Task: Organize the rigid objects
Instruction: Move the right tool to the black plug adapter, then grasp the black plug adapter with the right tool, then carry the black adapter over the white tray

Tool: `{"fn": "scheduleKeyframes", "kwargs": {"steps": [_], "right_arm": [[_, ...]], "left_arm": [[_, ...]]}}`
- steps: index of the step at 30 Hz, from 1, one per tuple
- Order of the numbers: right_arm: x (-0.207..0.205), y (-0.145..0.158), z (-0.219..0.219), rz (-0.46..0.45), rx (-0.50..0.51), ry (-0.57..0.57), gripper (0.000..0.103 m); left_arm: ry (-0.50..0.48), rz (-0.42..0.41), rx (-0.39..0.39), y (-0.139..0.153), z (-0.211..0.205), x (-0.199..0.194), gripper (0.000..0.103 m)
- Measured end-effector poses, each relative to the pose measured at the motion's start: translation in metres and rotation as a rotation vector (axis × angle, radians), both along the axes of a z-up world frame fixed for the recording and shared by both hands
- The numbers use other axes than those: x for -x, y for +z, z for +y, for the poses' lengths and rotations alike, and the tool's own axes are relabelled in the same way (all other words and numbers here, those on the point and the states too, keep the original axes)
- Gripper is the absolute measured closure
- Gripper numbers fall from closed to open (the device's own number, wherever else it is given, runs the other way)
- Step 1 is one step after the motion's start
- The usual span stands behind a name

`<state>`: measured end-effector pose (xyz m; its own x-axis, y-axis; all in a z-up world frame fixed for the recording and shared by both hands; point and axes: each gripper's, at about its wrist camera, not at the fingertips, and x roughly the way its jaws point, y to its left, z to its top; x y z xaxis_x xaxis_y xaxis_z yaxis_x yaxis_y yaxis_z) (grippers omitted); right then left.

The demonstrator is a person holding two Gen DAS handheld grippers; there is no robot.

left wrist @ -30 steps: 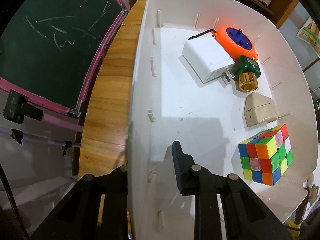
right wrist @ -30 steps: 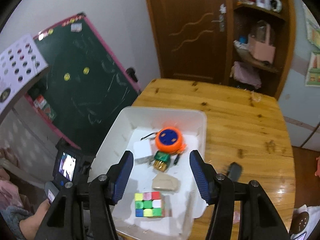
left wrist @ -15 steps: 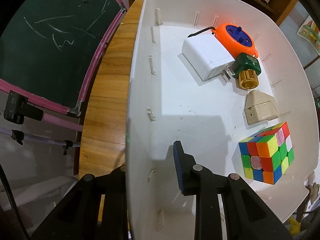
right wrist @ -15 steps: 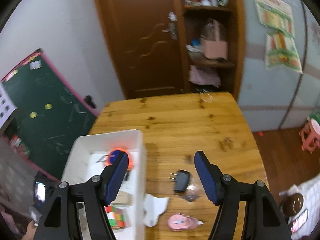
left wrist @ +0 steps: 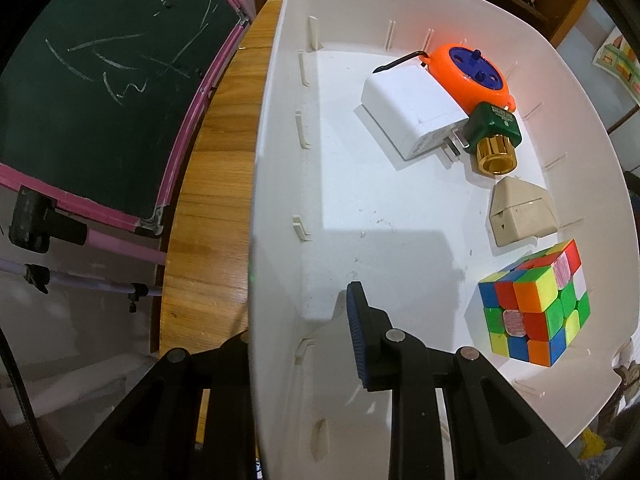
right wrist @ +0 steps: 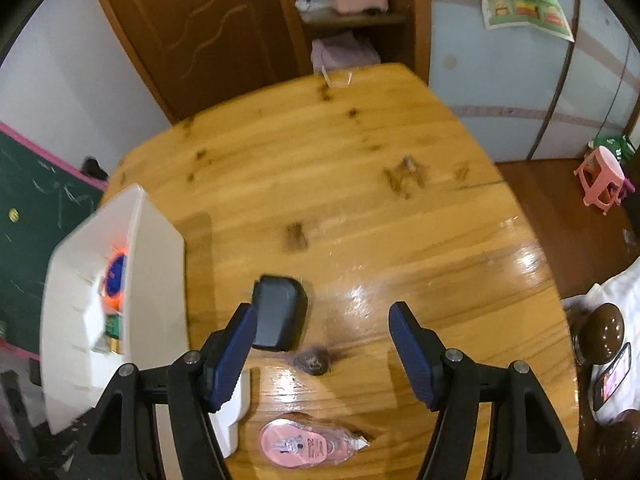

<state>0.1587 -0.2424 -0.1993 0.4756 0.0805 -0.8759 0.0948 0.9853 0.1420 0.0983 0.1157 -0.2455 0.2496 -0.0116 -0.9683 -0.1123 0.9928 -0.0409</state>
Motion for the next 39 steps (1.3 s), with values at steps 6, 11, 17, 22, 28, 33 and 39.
{"fn": "scheduleKeyframes", "kwargs": {"steps": [6, 11, 17, 22, 28, 33, 39], "right_arm": [[-0.009, -0.028, 0.023, 0.039, 0.056, 0.074, 0.034], [-0.019, -0.044, 0.032, 0.06, 0.085, 0.083, 0.034], [-0.027, -0.05, 0.038, 0.051, 0.123, 0.094, 0.038], [-0.026, -0.048, 0.042, 0.023, 0.148, 0.112, 0.061], [-0.022, -0.044, 0.041, 0.016, 0.134, 0.101, 0.062], [-0.011, -0.022, 0.043, -0.025, 0.127, 0.102, 0.062], [0.016, 0.02, 0.049, -0.1, 0.106, 0.118, 0.062]], "left_arm": [[0.0, 0.001, -0.002, 0.0, 0.0, 0.0, 0.076], [0.0, 0.001, -0.001, 0.0, -0.001, 0.0, 0.076], [0.004, 0.003, 0.002, 0.0, -0.001, 0.0, 0.076], [0.003, 0.002, 0.003, 0.0, -0.001, 0.0, 0.076], [0.004, 0.002, 0.005, -0.001, 0.0, 0.0, 0.076], [0.005, 0.002, 0.006, -0.001, 0.0, 0.0, 0.076], [-0.001, 0.003, 0.002, -0.002, 0.0, 0.0, 0.076]]}}
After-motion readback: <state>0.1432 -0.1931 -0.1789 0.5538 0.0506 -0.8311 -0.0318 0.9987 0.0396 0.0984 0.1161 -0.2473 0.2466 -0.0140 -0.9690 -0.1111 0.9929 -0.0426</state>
